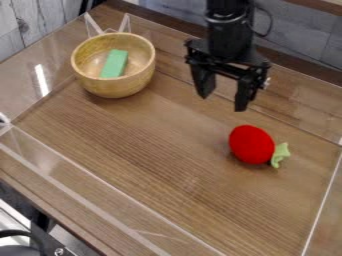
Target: Put the green stick in the brown bowl
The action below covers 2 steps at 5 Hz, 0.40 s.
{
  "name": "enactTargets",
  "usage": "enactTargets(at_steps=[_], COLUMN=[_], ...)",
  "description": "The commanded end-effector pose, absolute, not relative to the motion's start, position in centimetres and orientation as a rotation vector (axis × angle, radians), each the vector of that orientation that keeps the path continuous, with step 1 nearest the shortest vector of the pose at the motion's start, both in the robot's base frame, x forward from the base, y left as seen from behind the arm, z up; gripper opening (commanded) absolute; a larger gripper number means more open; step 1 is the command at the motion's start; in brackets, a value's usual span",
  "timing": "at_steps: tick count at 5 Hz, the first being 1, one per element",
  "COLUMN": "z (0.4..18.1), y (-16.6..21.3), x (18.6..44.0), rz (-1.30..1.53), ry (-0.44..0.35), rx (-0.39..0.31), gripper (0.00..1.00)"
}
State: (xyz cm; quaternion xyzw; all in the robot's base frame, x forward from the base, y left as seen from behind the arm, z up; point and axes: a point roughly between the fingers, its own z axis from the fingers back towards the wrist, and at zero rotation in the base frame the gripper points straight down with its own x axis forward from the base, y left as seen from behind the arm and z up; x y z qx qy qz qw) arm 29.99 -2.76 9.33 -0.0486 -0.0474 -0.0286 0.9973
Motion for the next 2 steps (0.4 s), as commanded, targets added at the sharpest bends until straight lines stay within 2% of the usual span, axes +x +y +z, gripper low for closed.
enactTargets(at_steps=[1, 2], z=[12.3, 12.9], y=[-4.8, -7.2], x=[31.4, 32.2], rz=[-0.07, -0.06], ry=[-0.176, -0.18], rx=[-0.103, -0.099], gripper=[1.0, 1.0])
